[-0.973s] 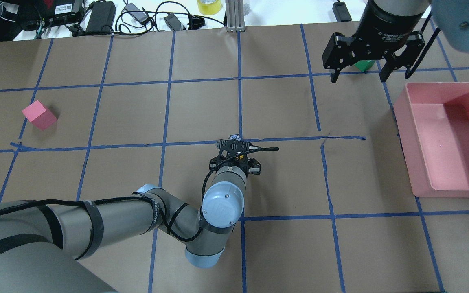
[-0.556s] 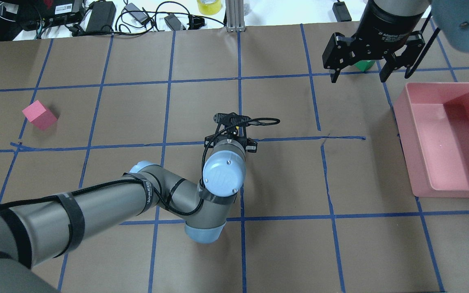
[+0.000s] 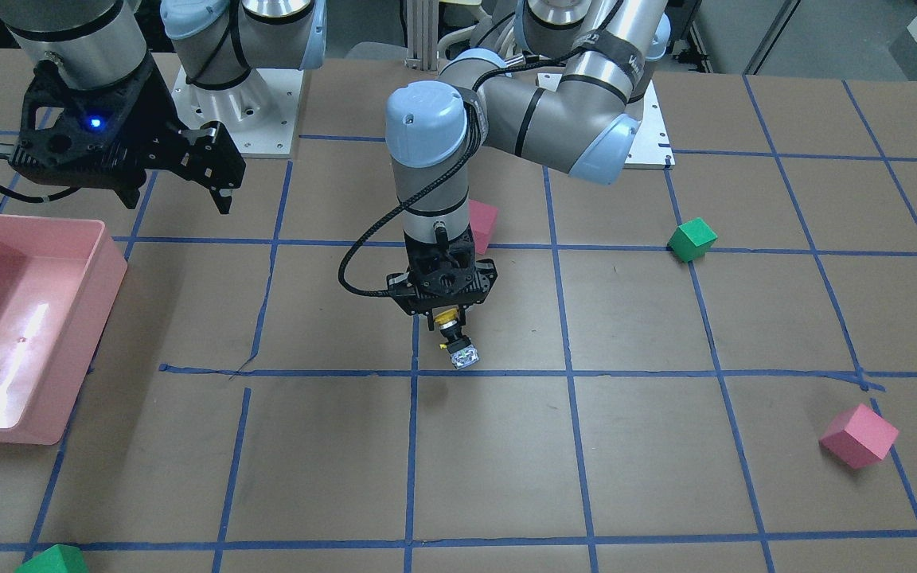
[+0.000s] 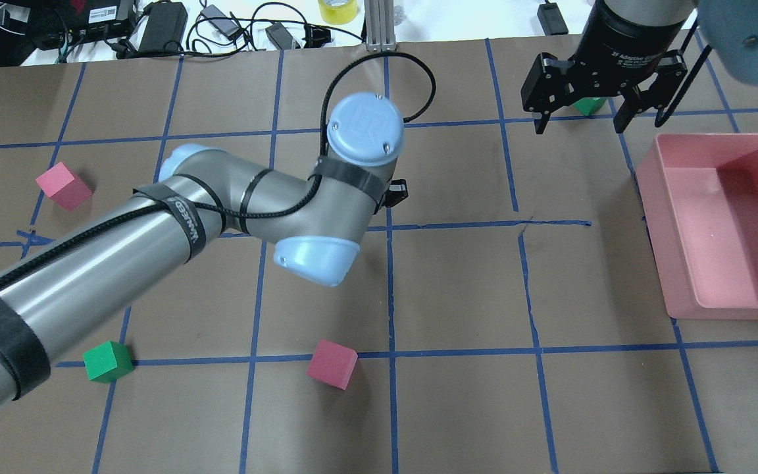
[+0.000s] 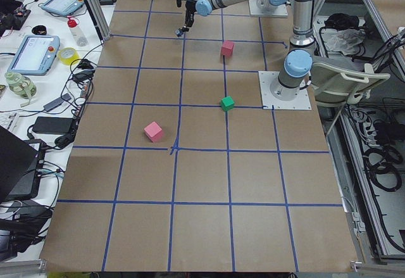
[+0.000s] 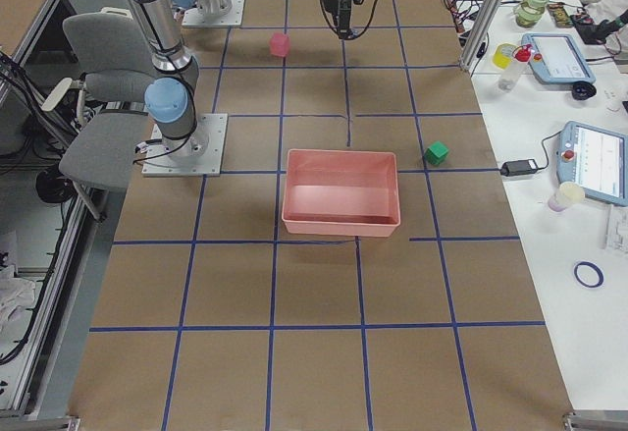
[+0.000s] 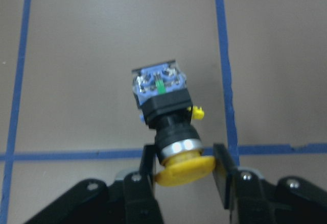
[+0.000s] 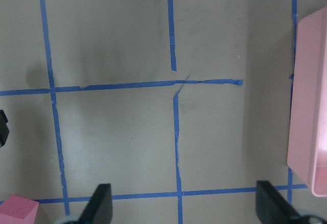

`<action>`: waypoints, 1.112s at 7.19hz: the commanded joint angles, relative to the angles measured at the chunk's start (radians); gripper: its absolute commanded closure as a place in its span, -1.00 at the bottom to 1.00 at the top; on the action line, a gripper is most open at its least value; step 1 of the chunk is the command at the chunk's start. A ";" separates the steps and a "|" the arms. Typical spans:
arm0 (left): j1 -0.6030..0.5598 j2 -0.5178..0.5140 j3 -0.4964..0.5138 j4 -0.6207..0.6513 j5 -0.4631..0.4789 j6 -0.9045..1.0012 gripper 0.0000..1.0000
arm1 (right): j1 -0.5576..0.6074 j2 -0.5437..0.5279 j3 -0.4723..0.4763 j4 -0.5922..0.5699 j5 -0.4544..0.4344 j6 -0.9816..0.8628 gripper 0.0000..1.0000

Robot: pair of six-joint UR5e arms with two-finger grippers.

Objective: Align button upright
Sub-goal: 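Lift and rotate the button with the left gripper, yellow cap up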

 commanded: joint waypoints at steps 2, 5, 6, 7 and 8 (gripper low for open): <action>0.148 -0.060 0.062 -0.198 -0.465 -0.261 1.00 | 0.000 0.000 0.000 0.002 -0.001 0.000 -1.00; 0.202 -0.166 0.102 -0.198 -0.643 -0.315 1.00 | 0.001 0.000 0.000 0.002 -0.001 0.000 -1.00; 0.205 -0.175 0.108 -0.189 -0.650 -0.303 1.00 | 0.002 0.000 0.000 0.002 0.000 0.001 -1.00; 0.207 -0.186 0.113 -0.188 -0.680 -0.289 1.00 | 0.002 0.000 0.000 0.002 -0.001 0.001 -1.00; 0.225 -0.193 0.113 -0.188 -0.691 -0.262 1.00 | 0.002 0.000 0.000 0.002 -0.001 0.001 -1.00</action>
